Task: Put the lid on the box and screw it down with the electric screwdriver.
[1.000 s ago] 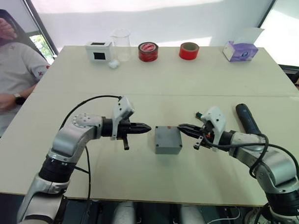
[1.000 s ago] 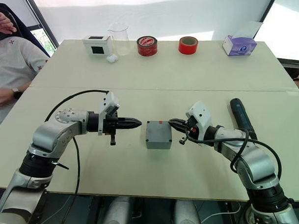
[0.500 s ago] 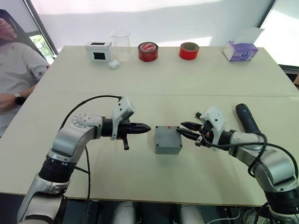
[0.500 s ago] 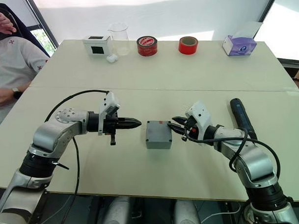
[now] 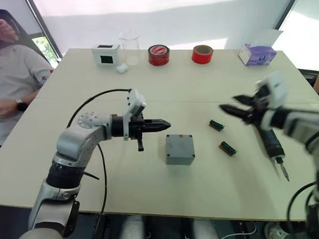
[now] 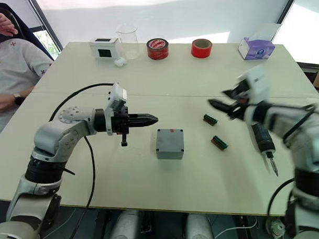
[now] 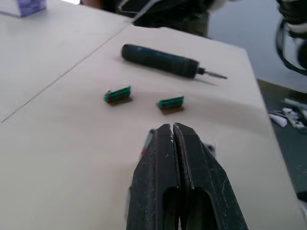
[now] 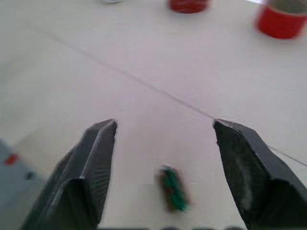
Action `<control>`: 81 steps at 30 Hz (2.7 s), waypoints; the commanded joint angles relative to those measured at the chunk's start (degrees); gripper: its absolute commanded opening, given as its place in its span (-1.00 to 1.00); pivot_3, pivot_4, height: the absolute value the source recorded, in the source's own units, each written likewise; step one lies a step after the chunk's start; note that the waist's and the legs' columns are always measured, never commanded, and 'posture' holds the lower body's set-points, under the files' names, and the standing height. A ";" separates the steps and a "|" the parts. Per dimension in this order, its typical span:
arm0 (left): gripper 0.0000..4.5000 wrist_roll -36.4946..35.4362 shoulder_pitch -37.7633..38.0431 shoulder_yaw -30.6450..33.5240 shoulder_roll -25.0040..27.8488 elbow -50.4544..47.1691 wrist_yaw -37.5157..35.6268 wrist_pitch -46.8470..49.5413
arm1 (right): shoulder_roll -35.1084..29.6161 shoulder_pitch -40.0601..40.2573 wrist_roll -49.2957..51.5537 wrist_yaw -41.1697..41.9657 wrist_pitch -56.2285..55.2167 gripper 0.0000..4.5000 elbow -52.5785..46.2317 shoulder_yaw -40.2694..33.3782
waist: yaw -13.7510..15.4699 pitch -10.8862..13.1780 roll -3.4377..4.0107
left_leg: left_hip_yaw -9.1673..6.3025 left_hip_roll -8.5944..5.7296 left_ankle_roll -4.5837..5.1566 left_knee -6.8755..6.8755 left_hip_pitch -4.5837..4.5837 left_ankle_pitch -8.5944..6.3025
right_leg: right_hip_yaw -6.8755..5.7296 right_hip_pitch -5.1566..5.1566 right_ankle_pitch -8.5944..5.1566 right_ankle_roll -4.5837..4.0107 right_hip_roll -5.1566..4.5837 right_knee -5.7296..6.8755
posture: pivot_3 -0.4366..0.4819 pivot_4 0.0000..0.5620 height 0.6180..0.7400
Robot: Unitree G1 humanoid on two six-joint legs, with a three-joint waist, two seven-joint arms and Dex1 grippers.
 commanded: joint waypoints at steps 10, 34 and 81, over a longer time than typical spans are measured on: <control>-1.00 3.06 -1.32 -9.24 -3.32 -2.69 -5.07 -8.42 | -28.19 -10.81 -9.19 19.78 9.43 0.99 26.72 30.72 | -0.64 0.05 0.42 | 0.12 -0.14 0.45 0.05 -0.03 -0.26 | 0.04 -0.03 -0.01 -0.02 -0.23 -0.13 | -0.05 -0.47 0.59; -1.00 3.47 4.85 -9.08 -4.00 -7.93 3.58 -5.62 | -15.78 -23.14 -31.08 40.60 -4.55 0.67 51.23 50.56 | -1.29 0.06 0.51 | 0.19 -0.13 0.10 0.06 -0.06 -0.05 | 0.05 -0.11 0.01 0.04 -0.22 -0.01 | -0.05 -0.47 0.59; -1.00 14.72 -7.09 -13.64 -1.38 12.18 -3.73 -12.20 | 31.65 11.10 0.97 -7.94 -27.06 -0.22 -20.03 9.75 | -0.07 0.15 0.31 | -0.07 -0.12 -0.10 -0.18 -0.05 0.27 | -0.03 -0.13 0.08 0.07 -0.02 0.12 | -0.05 -0.47 0.59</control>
